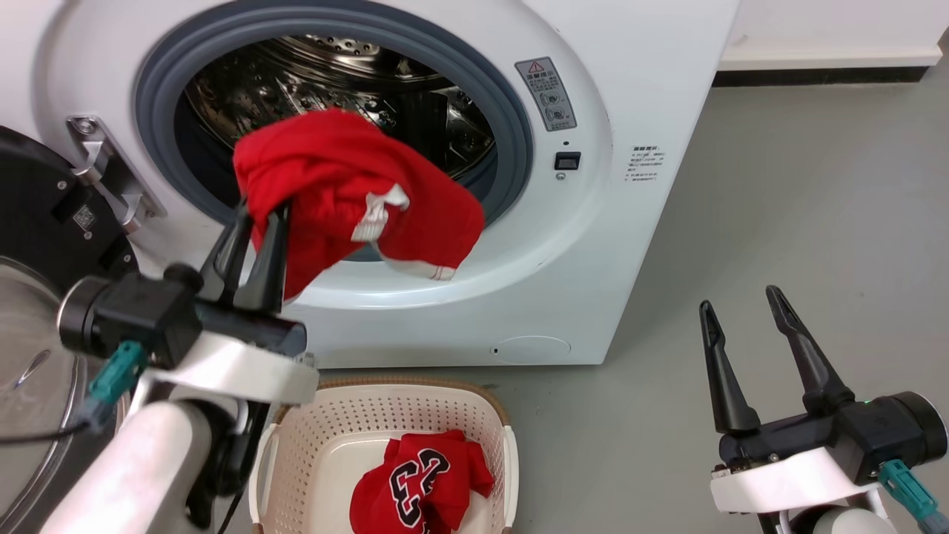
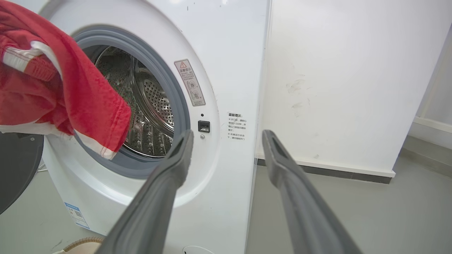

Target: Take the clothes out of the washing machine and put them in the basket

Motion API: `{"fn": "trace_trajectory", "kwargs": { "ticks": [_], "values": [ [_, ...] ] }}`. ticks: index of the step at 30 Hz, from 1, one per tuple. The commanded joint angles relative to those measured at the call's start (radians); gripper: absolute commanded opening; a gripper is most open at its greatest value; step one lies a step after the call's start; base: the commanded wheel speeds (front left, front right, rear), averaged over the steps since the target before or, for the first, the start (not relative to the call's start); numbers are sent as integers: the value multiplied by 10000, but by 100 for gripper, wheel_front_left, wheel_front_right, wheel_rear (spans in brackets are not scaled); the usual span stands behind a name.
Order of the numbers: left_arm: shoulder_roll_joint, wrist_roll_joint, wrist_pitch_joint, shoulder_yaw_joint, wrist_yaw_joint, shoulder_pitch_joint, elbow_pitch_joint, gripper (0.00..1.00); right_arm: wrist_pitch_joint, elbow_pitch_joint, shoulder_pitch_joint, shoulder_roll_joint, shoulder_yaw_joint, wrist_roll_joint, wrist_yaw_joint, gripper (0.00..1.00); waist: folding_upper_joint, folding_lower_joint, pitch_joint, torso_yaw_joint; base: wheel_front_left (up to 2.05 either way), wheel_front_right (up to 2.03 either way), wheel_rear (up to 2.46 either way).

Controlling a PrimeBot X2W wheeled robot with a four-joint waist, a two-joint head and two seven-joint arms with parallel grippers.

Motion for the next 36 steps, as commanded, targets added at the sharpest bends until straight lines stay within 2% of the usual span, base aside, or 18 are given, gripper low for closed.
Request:
{"fn": "trace_trajectory", "kwargs": {
  "ticks": [1, 9, 16, 22, 27, 36],
  "values": [
    [76, 76, 36, 7, 101, 254, -220, 0, -20, -24, 102, 14, 3, -6, -7, 100, -1, 1, -45, 35, 0, 0, 0],
    [288, 104, 262, -266, 521, 1436, -897, 0, -20, -71, 150, 14, 44, -31, -7, 100, -1, 1, -39, 134, 0, 0, 0],
    [103, 9, 297, -895, 263, 2130, -105, 0, -20, -146, -170, 14, 47, -81, -8, 100, -1, 1, 404, 120, 0, 0, 0],
    [-437, -369, -59, -1232, -353, 2047, 1793, 0, -20, -246, -493, 16, 100, -183, -7, 100, -1, 1, 1147, -19, 0, 0, 0],
    [-966, -513, -358, -1307, -907, 1558, 3915, 0, -20, -378, -959, 14, 79, -269, -7, 100, -1, 1, 2041, -252, 0, 0, 0],
    [-1976, -214, -571, -1464, -1855, -460, 8050, 0, -20, -680, -1969, 16, -5, -312, -8, 100, -1, 1, 4080, -593, 0, 0, 0]
  ]
}}
